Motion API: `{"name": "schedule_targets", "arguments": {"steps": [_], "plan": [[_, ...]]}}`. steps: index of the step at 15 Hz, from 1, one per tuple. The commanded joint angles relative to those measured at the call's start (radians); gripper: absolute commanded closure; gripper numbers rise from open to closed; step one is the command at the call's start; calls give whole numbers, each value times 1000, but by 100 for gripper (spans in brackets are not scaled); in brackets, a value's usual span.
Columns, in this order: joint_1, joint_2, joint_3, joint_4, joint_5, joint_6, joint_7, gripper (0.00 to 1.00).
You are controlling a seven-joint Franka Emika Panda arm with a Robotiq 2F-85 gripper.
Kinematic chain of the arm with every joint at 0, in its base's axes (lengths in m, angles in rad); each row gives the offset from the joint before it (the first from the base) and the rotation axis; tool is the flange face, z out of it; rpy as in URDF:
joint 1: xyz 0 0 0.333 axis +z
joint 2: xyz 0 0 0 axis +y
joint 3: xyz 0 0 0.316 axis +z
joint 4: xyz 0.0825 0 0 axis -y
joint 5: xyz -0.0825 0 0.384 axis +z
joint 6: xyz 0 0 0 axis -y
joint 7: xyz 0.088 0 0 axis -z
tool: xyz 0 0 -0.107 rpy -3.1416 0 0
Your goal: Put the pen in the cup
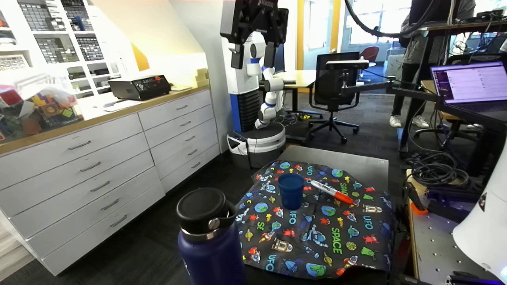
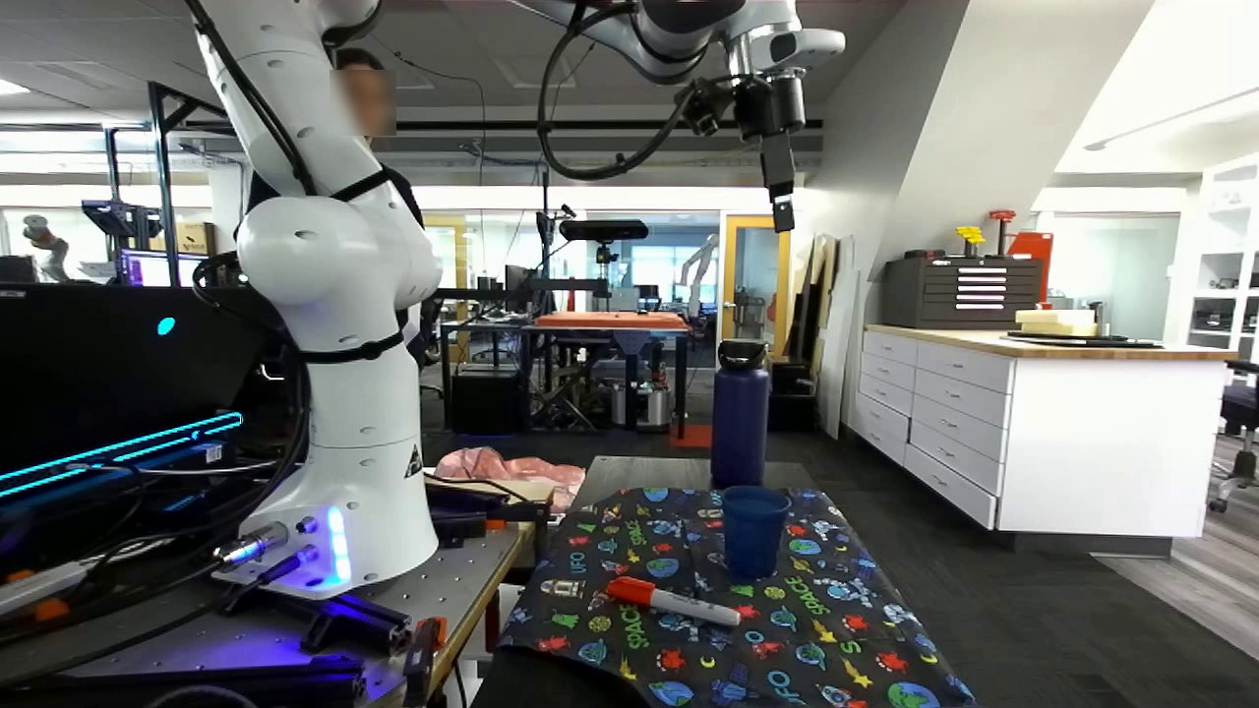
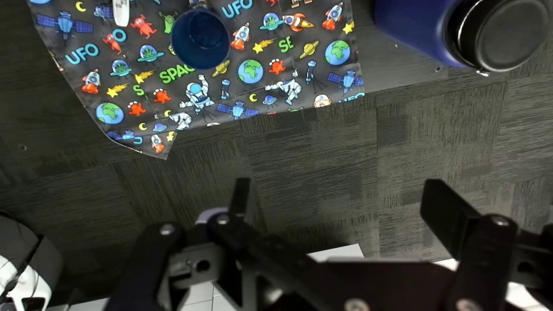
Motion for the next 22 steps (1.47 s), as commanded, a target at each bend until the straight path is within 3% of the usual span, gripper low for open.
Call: {"name": "schedule_targets", "arguments": {"steps": [1, 12, 22], "plan": [[-1, -30, -5, -26, -22, -12, 21, 0], [-44, -121, -3, -111, -134, -83, 89, 0], [-98, -203, -23, -281, -178, -39, 139, 0]]}}
